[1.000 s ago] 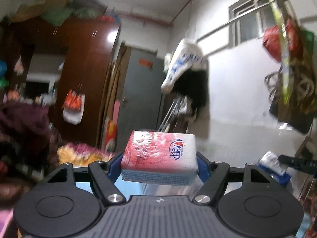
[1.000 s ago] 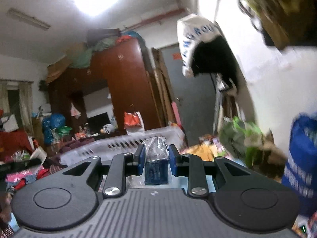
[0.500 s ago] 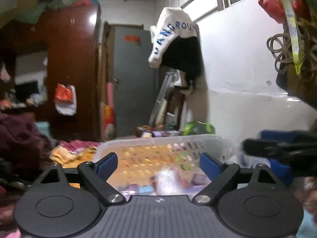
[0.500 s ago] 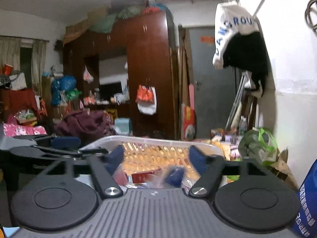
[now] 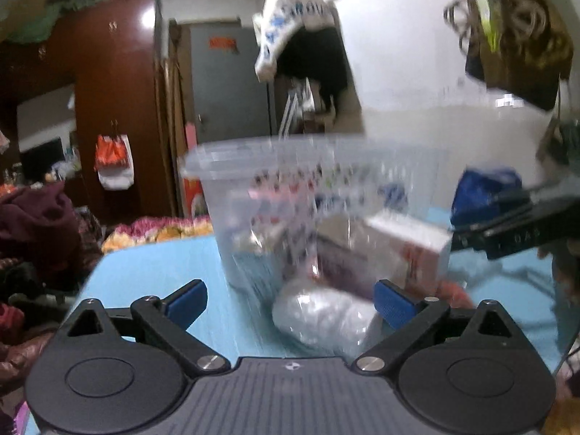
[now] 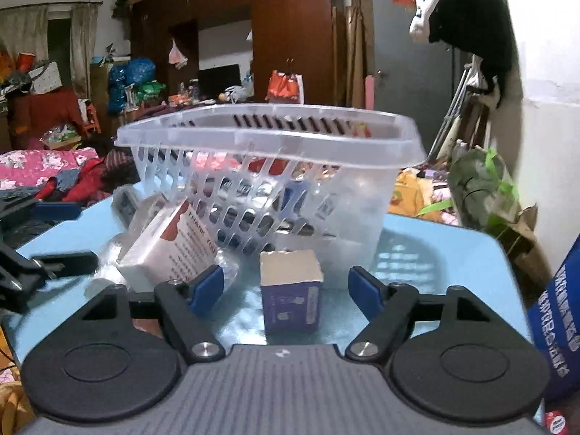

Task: Organize objects
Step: 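Grasp the clear-wrapped white roll with the left gripper while the right grasps the small white-blue box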

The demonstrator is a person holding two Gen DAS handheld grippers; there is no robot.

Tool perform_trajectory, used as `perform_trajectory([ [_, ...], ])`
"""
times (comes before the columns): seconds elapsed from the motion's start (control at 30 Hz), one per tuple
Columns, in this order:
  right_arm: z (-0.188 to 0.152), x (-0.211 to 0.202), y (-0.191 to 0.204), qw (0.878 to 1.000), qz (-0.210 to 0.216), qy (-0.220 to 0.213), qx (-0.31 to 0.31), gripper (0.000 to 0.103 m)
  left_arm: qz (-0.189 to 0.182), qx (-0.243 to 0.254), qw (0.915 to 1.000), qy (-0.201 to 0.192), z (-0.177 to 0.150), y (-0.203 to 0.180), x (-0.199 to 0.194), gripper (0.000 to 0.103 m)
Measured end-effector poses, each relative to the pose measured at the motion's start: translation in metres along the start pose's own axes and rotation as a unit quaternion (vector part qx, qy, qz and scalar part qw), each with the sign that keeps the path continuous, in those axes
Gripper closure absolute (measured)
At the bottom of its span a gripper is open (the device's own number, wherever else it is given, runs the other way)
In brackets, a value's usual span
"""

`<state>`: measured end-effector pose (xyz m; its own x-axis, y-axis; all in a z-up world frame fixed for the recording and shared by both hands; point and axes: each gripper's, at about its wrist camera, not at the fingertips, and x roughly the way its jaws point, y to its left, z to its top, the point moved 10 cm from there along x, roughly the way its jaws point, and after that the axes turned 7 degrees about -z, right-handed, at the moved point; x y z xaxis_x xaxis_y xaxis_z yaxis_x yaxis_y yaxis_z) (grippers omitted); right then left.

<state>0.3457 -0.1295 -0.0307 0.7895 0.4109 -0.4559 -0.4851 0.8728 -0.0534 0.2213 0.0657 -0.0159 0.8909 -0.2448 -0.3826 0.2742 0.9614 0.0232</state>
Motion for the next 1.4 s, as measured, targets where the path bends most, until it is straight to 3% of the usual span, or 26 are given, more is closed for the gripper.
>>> perform_trajectory([
  [0.1,-0.008,0.007,0.003,1.000,-0.011,0.012,-0.014,0.047,-0.020,0.003,0.9997,0.016,-0.003,-0.008,0.006,0.003],
  [0.23,-0.017,-0.002,0.001,1.000,-0.004,0.010,-0.006,0.061,-0.029,0.009,0.9982,0.051,-0.009,-0.013,0.017,0.005],
  [0.33,-0.019,-0.008,-0.001,1.000,-0.006,0.010,-0.005,0.061,-0.037,0.023,0.9969,0.065,-0.013,-0.018,0.019,0.010],
  [0.43,-0.022,-0.010,-0.003,1.000,-0.004,0.006,-0.001,0.061,-0.033,0.018,0.9975,0.060,-0.012,-0.014,0.018,0.025],
  [0.7,-0.023,-0.016,-0.009,1.000,-0.004,-0.021,0.020,0.061,-0.075,-0.045,0.9962,-0.003,-0.005,0.001,0.003,0.025],
  [0.8,-0.021,-0.020,-0.014,0.999,-0.002,-0.034,0.037,0.061,-0.069,-0.041,0.9968,-0.006,-0.006,-0.001,0.002,0.025],
  [1.1,-0.013,-0.036,-0.020,0.993,-0.027,-0.098,0.051,0.061,-0.053,-0.031,0.9961,-0.063,0.004,0.000,-0.011,0.025],
  [1.4,-0.009,-0.039,-0.018,0.991,-0.031,-0.118,0.052,0.061,-0.051,-0.036,0.9953,-0.074,0.008,0.002,-0.012,0.025],
])
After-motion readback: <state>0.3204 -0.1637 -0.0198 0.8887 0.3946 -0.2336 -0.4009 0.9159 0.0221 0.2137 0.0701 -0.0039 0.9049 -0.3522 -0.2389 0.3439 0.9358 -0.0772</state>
